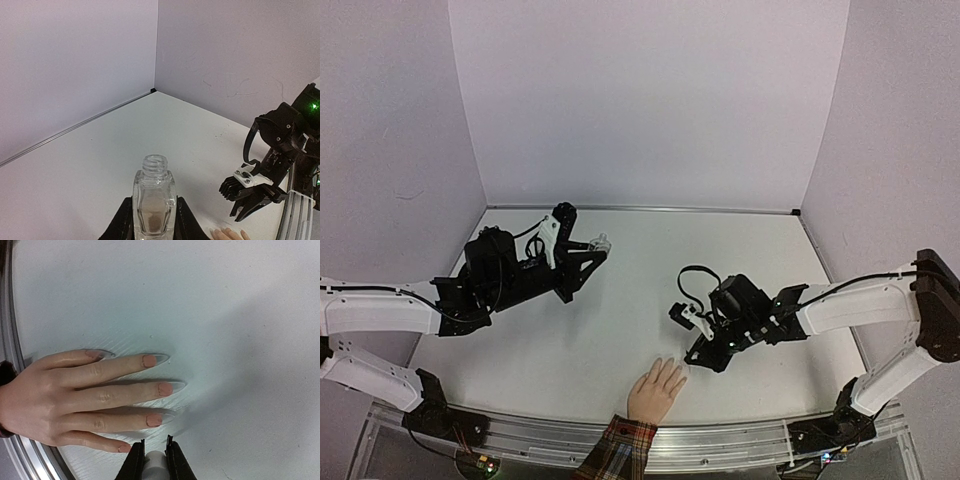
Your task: Paint the nails
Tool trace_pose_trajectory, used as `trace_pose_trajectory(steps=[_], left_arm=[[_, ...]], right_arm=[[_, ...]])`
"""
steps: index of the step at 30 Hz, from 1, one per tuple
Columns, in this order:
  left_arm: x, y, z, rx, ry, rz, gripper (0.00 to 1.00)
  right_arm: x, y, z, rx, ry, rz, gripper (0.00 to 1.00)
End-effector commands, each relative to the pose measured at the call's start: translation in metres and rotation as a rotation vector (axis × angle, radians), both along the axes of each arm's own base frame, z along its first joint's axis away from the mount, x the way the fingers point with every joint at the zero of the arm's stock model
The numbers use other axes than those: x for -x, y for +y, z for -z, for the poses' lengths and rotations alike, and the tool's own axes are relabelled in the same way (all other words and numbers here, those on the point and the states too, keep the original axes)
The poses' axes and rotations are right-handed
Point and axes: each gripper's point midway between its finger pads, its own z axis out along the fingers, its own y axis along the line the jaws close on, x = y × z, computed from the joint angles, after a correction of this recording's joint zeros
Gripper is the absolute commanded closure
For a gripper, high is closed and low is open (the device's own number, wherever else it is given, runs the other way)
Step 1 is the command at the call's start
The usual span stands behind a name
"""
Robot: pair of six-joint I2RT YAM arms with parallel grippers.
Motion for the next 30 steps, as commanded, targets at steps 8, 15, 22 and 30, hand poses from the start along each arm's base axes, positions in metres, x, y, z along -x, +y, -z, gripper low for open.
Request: trace_pose_trajectory(steps=[8, 15, 22, 30], left_arm=[[0.0030, 0.0051, -0.0266, 0.057, -0.040, 0.004, 1.00], [0.0033, 0.0060, -0.0272, 0.059, -0.041, 0.002, 1.00], [0.0031, 0.0054, -0.0269, 0.059, -0.041, 0.003, 1.00], [0.0033, 0.0054, -0.0268, 0.060, -0.039, 0.004, 1.00]], right_arm=[[0.0139, 0.0176, -0.0217, -0.109, 0.018, -0.096, 1.00], [0.0127, 0.0191, -0.0180, -0.099, 0.027, -0.093, 1.00], [0.0126, 0.0201, -0.0156, -0.094, 0.034, -0.094, 1.00], [0.0107, 0.0204, -0.0130, -0.085, 0.034, -0.089, 1.00]])
